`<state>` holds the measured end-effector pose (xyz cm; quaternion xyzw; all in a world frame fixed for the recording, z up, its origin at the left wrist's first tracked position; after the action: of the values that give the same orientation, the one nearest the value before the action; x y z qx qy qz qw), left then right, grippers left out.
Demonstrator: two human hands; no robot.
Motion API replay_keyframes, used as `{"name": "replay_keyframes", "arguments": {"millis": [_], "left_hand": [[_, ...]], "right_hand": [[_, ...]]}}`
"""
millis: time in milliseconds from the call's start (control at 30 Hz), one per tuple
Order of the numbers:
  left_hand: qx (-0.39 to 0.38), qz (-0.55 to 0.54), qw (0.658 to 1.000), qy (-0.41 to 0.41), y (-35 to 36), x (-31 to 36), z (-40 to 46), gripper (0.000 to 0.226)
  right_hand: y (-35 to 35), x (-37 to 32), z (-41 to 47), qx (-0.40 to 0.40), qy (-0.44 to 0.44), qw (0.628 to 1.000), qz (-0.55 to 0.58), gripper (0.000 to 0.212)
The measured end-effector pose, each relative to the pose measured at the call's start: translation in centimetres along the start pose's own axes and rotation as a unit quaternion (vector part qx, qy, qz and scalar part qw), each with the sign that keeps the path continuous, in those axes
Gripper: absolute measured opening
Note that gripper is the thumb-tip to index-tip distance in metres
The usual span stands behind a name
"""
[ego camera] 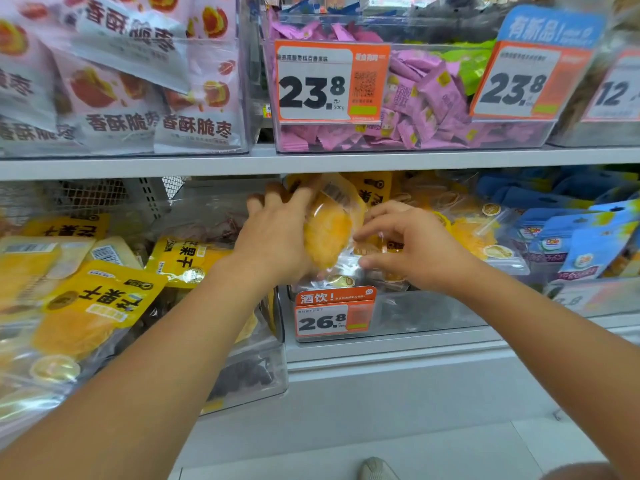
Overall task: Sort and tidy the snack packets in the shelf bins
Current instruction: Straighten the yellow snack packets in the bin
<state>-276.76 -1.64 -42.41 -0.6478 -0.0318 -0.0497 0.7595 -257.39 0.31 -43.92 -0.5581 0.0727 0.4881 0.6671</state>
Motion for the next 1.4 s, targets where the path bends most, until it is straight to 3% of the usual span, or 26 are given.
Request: {"name": "replay_keyframes", "arguments": {"millis": [67, 200, 367, 433, 600, 700, 733, 833, 900, 1000, 1200, 1233, 1333, 1400], "left_hand": [[-0.001, 0.037, 0.999, -0.013, 0.0, 0.3, -0.2, 0.125], [0.001, 0.095, 0.995, 0.018, 0.2, 0.6, -0.2, 0.111], [0.022, 0.157, 0.984, 0.077, 0.8, 0.9, 0.0, 0.102], [0.015, 0.174, 0.981, 0.084, 1.1, 1.0, 0.0, 0.104], [-0.034, 0.048, 0.996, 0.073, 0.9, 0.5, -0.3, 0.110], [-0.049, -0.083, 0.994, 0.052, 0.5, 0.2, -0.6, 0.115], [-0.050, -0.130, 0.990, 0.038, 0.3, 0.0, -0.8, 0.111], [-0.025, -0.164, 0.986, 0.015, -0.2, -0.3, -1.2, 0.097], [-0.006, -0.140, 0.990, 0.018, -0.4, -0.3, -1.6, 0.101], [0.005, -0.138, 0.990, 0.029, -0.2, -0.4, -1.9, 0.109], [-0.013, -0.114, 0.992, 0.054, 0.4, -0.5, -1.6, 0.111], [-0.011, -0.114, 0.992, 0.061, 0.4, -0.5, -1.6, 0.115], [-0.008, -0.126, 0.989, 0.072, 0.4, -0.8, -1.9, 0.120], [-0.015, -0.135, 0.987, 0.079, 0.0, -1.4, -2.5, 0.119]], "right_hand": [[-0.2, 0.1, -0.2, 0.028, -0.001, 0.998, 0.049, 0.028], [1.4, 0.3, -0.1, 0.000, 0.016, 1.000, -0.006, 0.050], [0.6, -0.6, -0.3, -0.059, 0.036, 0.998, -0.004, 0.037], [-0.2, -1.6, -0.7, -0.052, 0.060, 0.997, -0.019, 0.044], [-2.3, -3.0, -0.7, 0.170, 0.077, 0.980, -0.070, 0.057], [-2.1, -2.7, -0.6, 0.139, 0.123, 0.976, -0.110, 0.097], [-2.0, -2.6, -0.6, 0.125, 0.138, 0.975, -0.123, 0.101], [-2.0, -2.6, -0.6, 0.106, 0.153, 0.971, -0.153, 0.074], [-1.8, -3.1, -0.5, 0.077, 0.151, 0.969, -0.182, 0.058], [0.2, -4.1, -0.5, 0.004, 0.129, 0.960, -0.249, 0.056], [1.1, -4.5, -0.7, -0.039, 0.139, 0.966, -0.217, 0.041], [0.9, -4.8, -0.9, -0.039, 0.138, 0.961, -0.237, 0.046], [-0.5, -6.5, -1.6, 0.012, 0.131, 0.949, -0.287, 0.087], [-1.3, -8.0, -1.6, 0.055, 0.114, 0.950, -0.287, 0.086]]}}
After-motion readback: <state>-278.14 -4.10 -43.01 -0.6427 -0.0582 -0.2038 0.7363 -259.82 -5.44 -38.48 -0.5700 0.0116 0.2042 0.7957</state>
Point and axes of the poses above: each hand's wrist, its own z-axis towards the middle knuckle, its own y-axis out of the palm, x = y × z, the point moved 4 cm from there along z, towards the middle knuckle, and after that the axes turned 8 degrees about z, right-handed, at the moved point
